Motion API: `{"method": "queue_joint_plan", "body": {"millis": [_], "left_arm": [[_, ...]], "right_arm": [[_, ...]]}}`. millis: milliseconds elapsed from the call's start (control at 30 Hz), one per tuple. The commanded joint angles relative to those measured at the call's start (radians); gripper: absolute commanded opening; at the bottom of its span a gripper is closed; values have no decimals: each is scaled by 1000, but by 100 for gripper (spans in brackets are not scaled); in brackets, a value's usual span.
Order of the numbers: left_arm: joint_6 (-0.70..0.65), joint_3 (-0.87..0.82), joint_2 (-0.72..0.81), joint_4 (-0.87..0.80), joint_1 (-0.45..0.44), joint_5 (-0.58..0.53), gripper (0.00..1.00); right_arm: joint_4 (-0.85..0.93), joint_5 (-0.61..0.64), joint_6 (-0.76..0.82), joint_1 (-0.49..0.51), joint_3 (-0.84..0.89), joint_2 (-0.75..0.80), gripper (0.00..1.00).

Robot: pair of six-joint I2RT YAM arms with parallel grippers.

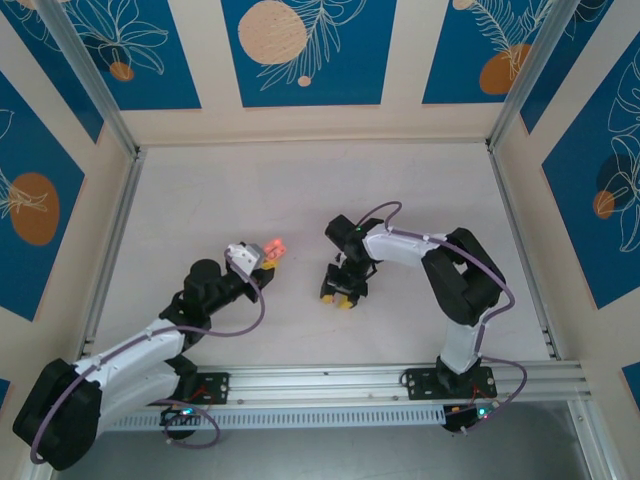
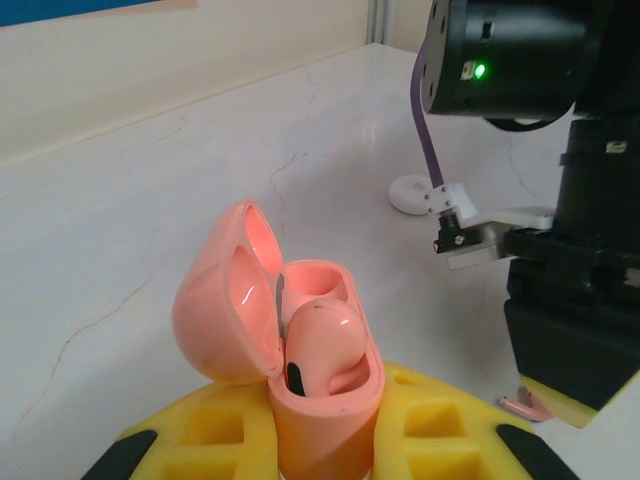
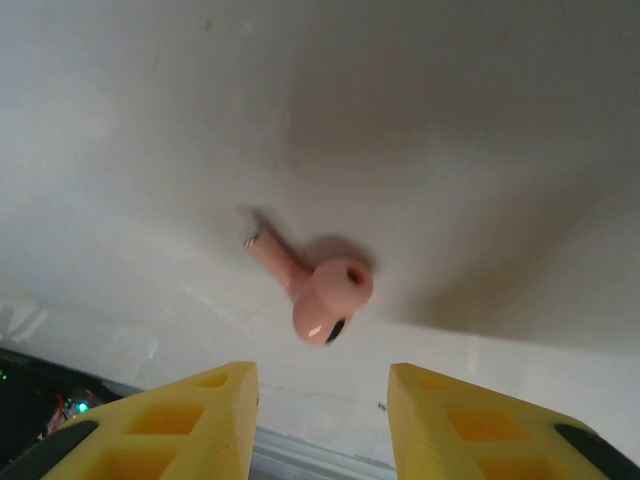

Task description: Insert wireless bluetooth earbuds into charging case

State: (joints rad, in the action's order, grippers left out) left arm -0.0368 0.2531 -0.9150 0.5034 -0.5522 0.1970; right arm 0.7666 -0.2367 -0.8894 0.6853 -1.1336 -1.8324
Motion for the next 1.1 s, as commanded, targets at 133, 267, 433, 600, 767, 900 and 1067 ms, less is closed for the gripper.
{"method": "queue_joint_plan", "body": {"millis": [133,267,433,600,767,900,1067], "left_arm": [[-21,3,37,-35,-1,-14,16],[-26,9,44,-48,-1,-19,16],[-31,15,48,-60,-2,-21,16],[-34,17,56,-73,-1,-25,16],[-38,18,75,-91,-2,-36,16],[-41,17,92,-105,-1,-40,16],[-47,17,112,-123,-1,-48,16]], "right_arm": [[-41,-42,23,-6,-41,-53,39],[-66,-53,30,-6,-60,-70,39],[-70,-42,52,-12,-95,-94,38],[-79,-47,71,-16,-122,-123,38],[-104,-60,80,-20,-146,-142,38],[-126,-71,84,-20,-171,-157,38],[-144,-83,90,-18,-200,-179,38]]}}
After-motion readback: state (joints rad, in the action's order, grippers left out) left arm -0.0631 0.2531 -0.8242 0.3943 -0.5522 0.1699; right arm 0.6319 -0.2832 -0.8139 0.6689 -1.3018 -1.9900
